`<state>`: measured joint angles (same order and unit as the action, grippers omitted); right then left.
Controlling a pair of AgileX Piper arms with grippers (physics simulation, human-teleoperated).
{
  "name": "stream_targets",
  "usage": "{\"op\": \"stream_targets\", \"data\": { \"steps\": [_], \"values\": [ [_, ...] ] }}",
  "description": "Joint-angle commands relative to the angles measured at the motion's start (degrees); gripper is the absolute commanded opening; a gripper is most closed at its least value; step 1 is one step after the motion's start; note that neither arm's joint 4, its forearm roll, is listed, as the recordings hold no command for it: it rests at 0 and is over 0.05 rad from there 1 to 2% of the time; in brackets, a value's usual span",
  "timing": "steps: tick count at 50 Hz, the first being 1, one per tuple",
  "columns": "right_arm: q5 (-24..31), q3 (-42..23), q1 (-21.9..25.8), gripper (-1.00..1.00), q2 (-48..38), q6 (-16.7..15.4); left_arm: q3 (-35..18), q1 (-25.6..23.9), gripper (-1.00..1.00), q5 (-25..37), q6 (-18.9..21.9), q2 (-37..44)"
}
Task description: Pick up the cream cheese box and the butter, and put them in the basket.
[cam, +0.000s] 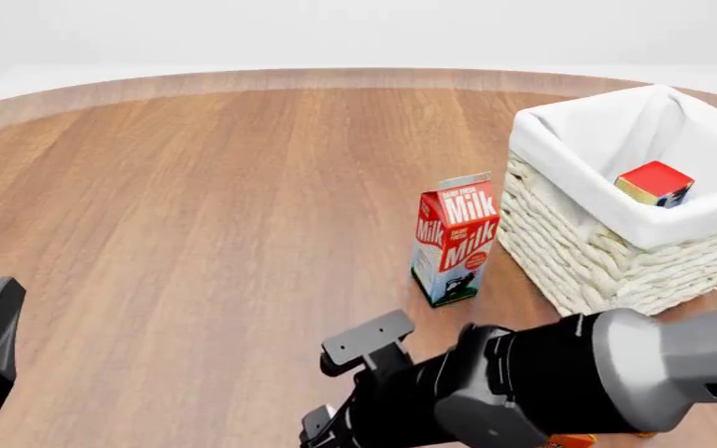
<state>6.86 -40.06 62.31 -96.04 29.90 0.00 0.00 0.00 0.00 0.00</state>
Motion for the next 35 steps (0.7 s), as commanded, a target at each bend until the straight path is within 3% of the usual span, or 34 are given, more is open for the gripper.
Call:
{"op": "stream_targets", "data": {
  "steps": [1,35],
  "values": [
    [-1.2,0.5,0.7,1.00,-1.0,0.9,0.0,0.0,1.00,0.0,0.0,0.0],
    [-3.0,1.6,0.3,1.00,-2.0,1.0,0.0,0.0,1.00,0.0,0.0,0.0]
  ]
}}
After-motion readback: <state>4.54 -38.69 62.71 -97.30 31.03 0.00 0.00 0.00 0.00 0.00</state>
